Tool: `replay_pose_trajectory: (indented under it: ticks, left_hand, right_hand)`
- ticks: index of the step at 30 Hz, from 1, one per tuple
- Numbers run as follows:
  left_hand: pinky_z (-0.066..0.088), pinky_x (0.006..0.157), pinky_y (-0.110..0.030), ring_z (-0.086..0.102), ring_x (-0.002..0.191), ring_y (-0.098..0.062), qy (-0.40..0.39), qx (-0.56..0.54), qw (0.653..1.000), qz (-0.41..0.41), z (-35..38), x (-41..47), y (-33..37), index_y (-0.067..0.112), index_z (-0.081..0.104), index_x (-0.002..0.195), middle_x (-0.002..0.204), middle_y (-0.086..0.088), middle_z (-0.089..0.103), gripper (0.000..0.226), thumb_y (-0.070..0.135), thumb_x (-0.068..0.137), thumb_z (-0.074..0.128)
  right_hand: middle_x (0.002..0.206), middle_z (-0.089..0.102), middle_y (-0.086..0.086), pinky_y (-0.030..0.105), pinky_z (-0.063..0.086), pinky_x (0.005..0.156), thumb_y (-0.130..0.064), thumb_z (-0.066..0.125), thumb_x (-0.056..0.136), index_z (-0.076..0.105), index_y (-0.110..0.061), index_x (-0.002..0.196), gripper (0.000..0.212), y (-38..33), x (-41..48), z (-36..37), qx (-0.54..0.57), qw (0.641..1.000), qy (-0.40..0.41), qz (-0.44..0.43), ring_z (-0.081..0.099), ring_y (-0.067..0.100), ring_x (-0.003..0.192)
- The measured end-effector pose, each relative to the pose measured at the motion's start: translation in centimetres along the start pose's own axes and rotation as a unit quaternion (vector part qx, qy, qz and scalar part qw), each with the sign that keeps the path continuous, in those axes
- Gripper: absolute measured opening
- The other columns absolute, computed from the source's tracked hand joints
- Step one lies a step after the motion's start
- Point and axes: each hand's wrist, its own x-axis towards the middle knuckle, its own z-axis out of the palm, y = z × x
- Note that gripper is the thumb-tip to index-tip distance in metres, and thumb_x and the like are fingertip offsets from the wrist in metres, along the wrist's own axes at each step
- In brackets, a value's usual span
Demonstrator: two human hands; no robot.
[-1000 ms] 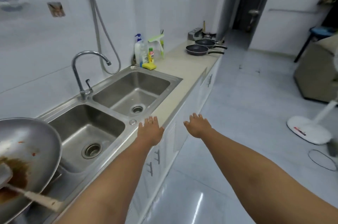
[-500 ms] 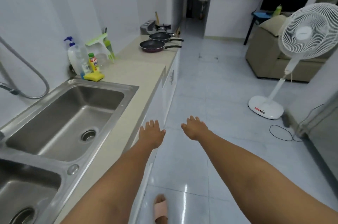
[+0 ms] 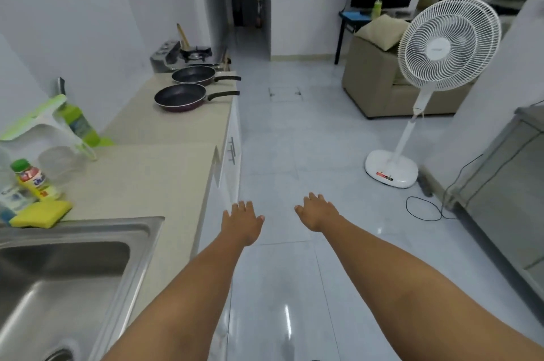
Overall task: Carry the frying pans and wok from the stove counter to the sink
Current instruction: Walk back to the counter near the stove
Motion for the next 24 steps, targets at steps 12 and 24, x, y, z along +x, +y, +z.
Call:
replay_pose_trajectory:
  ticks: [12, 24]
  left_hand:
    - [0.005, 0.121, -0.047, 0.002, 0.152, -0.029, 0.007, -0.014, 1.000, -0.002, -8.0, 22.2, 3.8, 0.007, 0.001, 0.157, 0.165, -0.015, 0.000, 0.069, 0.046, 0.104, 0.019]
    - [0.011, 0.121, -0.048, 0.006, 0.151, -0.029, 0.050, -0.063, 0.993, -0.086, -17.6, 42.4, 5.8, 0.005, 0.003, 0.156, 0.165, -0.015, 0.003, 0.068, 0.045, 0.104, 0.022]
  right_hand:
    - [0.166, 0.009, 0.009, 0.048, 0.012, 0.121, -0.044, 0.023, 0.104, 0.023, -0.006, 0.154, 0.063, 3.1, 20.7, -9.8, 0.003, 1.000, 0.001, -0.007, 0.007, 0.029, 0.152]
    - [0.166, 0.009, 0.010, 0.048, 0.012, 0.121, -0.044, 0.021, 0.105, 0.020, -0.005, 0.155, 0.064, 5.4, 41.6, -23.3, -0.019, 0.998, 0.001, -0.059, 0.007, 0.030, 0.151]
